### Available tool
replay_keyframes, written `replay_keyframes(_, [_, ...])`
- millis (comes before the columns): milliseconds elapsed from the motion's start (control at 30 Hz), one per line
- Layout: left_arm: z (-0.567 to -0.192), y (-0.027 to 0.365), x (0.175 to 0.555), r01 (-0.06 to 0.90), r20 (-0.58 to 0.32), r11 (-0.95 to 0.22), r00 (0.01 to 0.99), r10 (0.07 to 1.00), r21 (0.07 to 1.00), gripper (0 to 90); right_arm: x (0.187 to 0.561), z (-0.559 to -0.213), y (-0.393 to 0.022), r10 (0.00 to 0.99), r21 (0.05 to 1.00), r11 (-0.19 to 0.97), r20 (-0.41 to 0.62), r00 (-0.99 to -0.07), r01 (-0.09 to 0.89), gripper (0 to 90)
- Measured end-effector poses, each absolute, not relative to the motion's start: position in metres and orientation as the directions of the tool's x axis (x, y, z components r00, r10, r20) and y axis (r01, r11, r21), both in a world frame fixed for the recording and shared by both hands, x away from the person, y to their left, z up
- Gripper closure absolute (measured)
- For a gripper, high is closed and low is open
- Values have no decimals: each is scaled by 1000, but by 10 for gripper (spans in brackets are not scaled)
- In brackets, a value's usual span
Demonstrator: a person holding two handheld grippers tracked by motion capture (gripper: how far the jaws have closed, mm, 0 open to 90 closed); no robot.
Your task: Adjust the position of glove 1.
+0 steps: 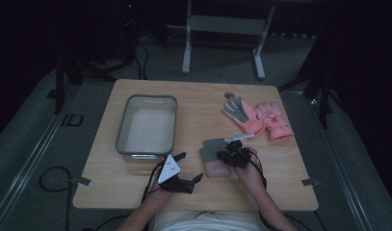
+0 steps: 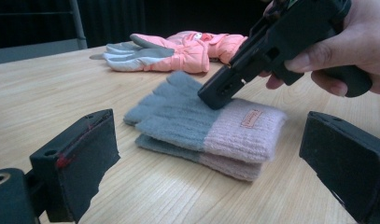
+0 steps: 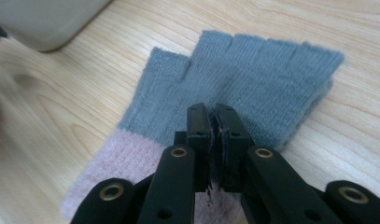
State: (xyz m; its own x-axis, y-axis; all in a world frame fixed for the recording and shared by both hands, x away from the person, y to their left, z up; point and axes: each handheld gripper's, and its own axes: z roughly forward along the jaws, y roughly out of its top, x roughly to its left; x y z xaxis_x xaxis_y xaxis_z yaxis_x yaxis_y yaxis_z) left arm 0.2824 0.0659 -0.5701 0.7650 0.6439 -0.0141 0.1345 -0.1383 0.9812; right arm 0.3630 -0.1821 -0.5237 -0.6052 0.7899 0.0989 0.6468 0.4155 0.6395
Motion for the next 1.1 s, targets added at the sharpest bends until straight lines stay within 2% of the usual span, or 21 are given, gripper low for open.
replay_keyframes(300, [-570,65,284,154,-18,-146,745,667,977,30,362,-534,-182,793,633,428,79,-604,645,841])
replay_keyframes(467, [-568,62,282,146,-3,-169,767,642,975,47,361,-536,-181,787,635,444,62,-614,633,813])
replay_keyframes(633, [-558,52,275,122,39,-213,780,624,969,55,361,-531,-185,785,651,414,98,-611,636,779])
replay_keyframes(767, [-551,47,274,101,72,-229,763,642,968,55,362,-512,-192,781,683,374,132,-610,627,681])
replay_keyframes(933, [-548,42,279,111,80,-295,820,566,949,60,374,-493,-202,771,715,363,129,-624,597,584])
replay_keyframes(1033, [-547,33,283,99,110,-357,847,520,929,69,384,-487,-206,765,717,368,128,-631,592,588])
replay_keyframes(1100, [-547,25,287,83,143,-410,860,489,908,111,391,-487,-206,763,712,377,125,-635,593,595])
